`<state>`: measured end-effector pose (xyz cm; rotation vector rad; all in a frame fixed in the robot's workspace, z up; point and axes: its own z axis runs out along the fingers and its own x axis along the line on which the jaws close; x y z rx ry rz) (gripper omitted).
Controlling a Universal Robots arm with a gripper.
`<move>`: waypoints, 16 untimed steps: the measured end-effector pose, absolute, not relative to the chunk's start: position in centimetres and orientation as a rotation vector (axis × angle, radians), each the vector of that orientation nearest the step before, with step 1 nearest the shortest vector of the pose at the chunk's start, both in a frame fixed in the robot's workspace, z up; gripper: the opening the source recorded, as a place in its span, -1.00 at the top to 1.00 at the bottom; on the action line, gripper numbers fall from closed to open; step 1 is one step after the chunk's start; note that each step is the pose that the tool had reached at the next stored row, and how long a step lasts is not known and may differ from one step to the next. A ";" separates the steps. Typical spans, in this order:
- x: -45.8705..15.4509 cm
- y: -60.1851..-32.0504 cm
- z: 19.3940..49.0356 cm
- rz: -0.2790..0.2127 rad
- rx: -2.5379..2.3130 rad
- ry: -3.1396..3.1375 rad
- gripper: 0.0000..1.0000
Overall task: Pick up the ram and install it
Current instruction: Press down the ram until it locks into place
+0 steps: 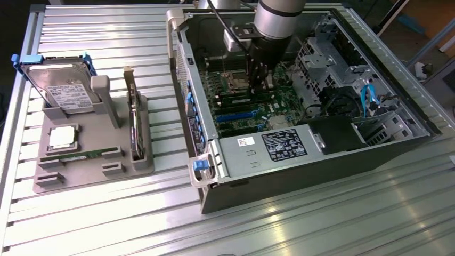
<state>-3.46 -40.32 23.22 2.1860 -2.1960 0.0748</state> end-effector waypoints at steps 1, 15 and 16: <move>-3.5 -40.3 23.2 0.075 2.186 -2.196 0.79; -3.4 -40.3 24.2 0.075 2.186 -2.196 0.79; -3.4 -40.3 24.3 0.075 2.186 -2.196 0.79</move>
